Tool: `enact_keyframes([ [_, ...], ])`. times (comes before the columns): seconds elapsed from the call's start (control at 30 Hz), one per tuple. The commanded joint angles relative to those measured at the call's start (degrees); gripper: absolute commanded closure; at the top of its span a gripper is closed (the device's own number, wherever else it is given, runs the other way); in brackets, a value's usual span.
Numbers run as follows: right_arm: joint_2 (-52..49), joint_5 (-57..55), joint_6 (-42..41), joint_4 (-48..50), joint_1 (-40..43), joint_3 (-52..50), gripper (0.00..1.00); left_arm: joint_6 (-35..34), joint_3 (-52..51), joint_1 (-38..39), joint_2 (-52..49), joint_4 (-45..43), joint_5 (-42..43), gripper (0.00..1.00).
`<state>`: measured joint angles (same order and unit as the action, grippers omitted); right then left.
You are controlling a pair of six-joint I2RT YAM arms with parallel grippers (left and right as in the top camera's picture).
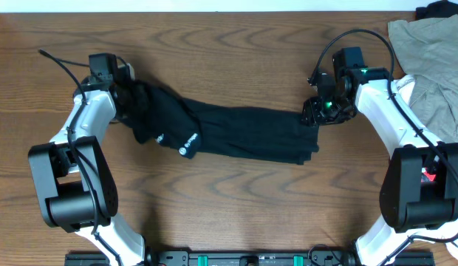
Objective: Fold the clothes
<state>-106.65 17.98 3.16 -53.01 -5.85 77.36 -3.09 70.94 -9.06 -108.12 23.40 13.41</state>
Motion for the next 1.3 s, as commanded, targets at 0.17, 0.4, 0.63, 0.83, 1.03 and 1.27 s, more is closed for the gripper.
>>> enact_keyframes([
  [0.17,0.1,-0.2,0.3,-0.5,0.3,-0.2,0.52,0.5,2.1,-0.3,2.3,-14.1,-12.1,0.67],
  [0.4,0.1,-0.2,0.3,-0.3,0.3,-0.2,0.52,0.5,2.1,-0.7,1.4,-10.5,-17.1,0.37],
  [0.63,0.1,-0.1,0.6,-1.8,-0.7,-1.1,0.56,0.5,2.1,-0.7,1.4,3.9,-17.0,0.37],
  [0.83,-0.3,2.1,3.0,0.4,-3.3,-5.2,0.59,-2.1,2.1,-0.7,1.4,12.0,-17.0,0.37],
  [1.03,-0.4,10.1,5.1,4.7,-5.7,-8.3,0.6,-4.5,2.1,-0.7,1.4,13.9,-16.9,0.37],
  [1.27,-1.2,8.8,5.0,7.3,-7.2,-9.8,0.59,-4.7,2.1,-0.7,1.4,14.9,-14.8,0.37],
])
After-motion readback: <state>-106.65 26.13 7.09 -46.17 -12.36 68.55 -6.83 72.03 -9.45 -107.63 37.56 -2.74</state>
